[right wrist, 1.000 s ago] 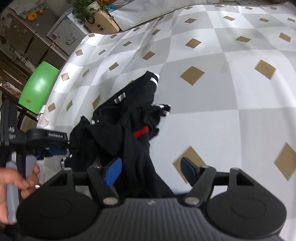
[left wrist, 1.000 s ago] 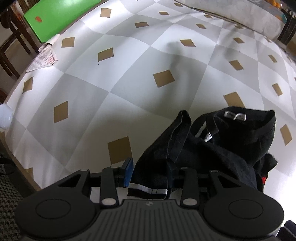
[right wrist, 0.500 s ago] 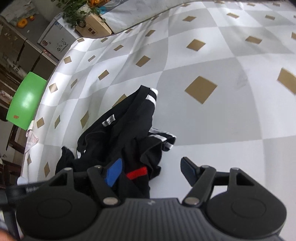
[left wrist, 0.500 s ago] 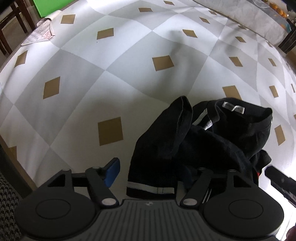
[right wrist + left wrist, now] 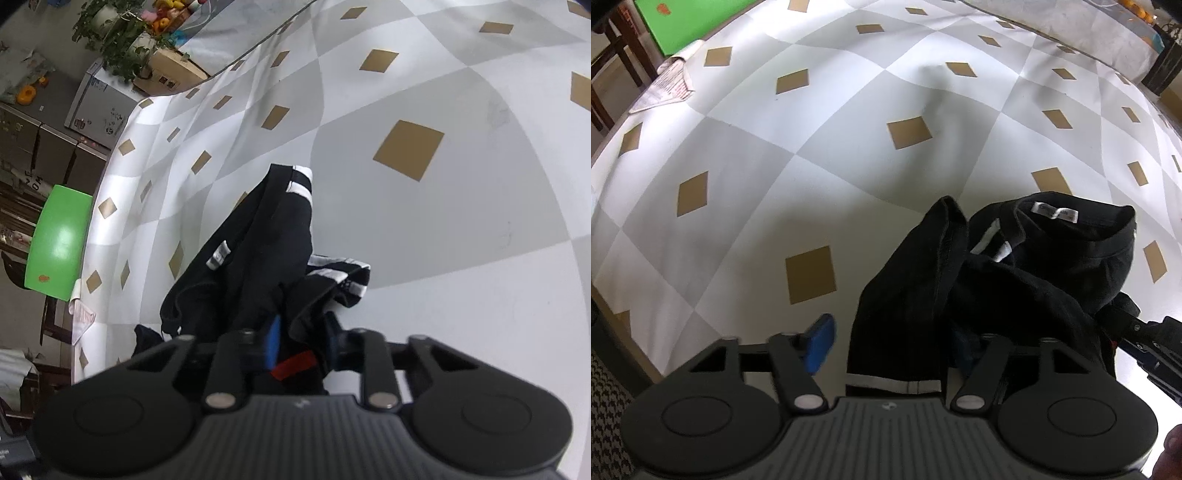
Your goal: Fold clothes
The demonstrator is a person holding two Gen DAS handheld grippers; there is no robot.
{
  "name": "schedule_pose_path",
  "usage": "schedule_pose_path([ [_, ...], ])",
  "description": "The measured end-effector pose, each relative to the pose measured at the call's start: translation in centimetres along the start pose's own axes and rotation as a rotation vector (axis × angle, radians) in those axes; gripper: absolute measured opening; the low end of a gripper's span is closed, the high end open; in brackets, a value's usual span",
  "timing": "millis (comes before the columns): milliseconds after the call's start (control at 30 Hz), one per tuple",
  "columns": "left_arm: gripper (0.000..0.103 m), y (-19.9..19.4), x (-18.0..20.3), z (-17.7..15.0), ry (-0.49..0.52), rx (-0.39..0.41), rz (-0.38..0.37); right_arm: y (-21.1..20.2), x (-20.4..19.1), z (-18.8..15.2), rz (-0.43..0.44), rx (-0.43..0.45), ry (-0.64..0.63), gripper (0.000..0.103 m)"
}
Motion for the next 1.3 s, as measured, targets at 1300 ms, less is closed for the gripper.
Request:
schedule_pose_path([
  [1300, 0.035, -0.4, 6.8, 3.8, 0.053, 0.124, -0.006, -14.9, 8.2, 7.0, -0.342, 0.358, -0.011, 0.009],
])
Point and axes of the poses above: each gripper's, at about its wrist camera, not at the fingertips, and y roughly the way its jaws point, x to its right, z to its top, the point moved 3 cm from there along y, roughly the way its jaws point, and after that the axes turned 7 degrees about z, right-handed, at the moved point
